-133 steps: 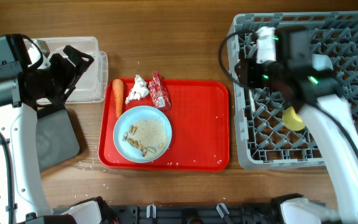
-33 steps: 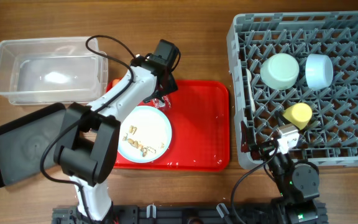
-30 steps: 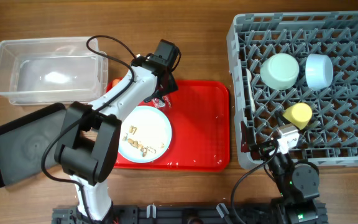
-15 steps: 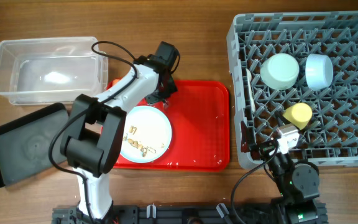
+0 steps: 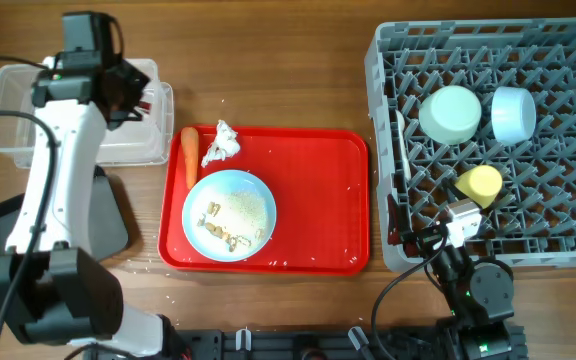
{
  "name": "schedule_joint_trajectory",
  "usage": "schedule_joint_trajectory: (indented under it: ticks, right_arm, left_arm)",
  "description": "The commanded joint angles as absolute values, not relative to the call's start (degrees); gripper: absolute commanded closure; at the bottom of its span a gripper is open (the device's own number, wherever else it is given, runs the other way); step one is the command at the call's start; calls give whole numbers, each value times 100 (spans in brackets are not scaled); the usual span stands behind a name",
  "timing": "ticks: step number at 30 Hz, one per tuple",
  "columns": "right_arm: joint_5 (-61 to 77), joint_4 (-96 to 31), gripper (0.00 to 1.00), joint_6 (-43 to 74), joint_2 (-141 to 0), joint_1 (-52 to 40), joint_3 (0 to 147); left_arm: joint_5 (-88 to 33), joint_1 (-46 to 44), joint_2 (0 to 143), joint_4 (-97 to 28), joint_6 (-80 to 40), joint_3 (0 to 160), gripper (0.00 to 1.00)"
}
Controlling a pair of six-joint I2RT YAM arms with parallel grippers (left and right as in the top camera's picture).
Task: Sort waste into correct bins and load items into the dishwasher rack
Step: 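Drop the wrapper and tissue into the clear plastic bin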
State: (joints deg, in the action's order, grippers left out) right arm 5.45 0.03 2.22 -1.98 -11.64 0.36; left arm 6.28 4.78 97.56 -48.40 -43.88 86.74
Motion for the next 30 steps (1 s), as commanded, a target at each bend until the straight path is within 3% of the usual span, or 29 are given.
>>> schedule_joint_trajectory:
  ticks: [1, 2, 3, 5, 8, 11, 12, 18, 26, 28, 29, 30]
  right_arm:
    - [467, 21, 0, 152, -217, -1170, 32]
    - [467, 23, 0, 152, -217, -1170, 32]
    - [467, 21, 0, 152, -217, -1170, 32]
    - [467, 21, 0, 152, -217, -1170, 32]
    - [467, 21, 0, 152, -217, -1170, 32]
    - [467, 21, 0, 154, -217, -1170, 32]
    - [469, 21, 0, 150, -217, -1170, 32]
    - [467, 21, 0, 154, -217, -1170, 32]
    - [467, 21, 0, 152, -217, -1170, 32]
    - [467, 21, 0, 152, -217, -1170, 32]
    - [467, 21, 0, 152, -217, -1170, 32]
    - [467, 21, 0, 152, -217, -1170, 32]
  left_arm:
    - [899, 792, 10197, -4440, -4372, 8648, 62]
    - [884, 825, 10208, -4397, -4370, 8648, 19]
    - [829, 825, 10171, -4407, -4261, 8659, 6]
    - [602, 709, 10040, -4456, -3990, 8713, 3]
    - [504, 384, 9898, -4615, -3892, 8713, 7]
    - [497, -250, 9939, -5000, -3616, 8711, 26]
    - [495, -519, 9998, -5212, -3562, 8687, 28]
    - [821, -1879, 10567, -5380, -2888, 8106, 29]
    - [1293, -1959, 11620, -4598, -2956, 7968, 28]
    - [1240, -1962, 11749, -4560, -2956, 7968, 41]
    - [1164, -1973, 11756, -4556, -2956, 7970, 65]
    - [1122, -1975, 11749, -4558, -2958, 7990, 78]
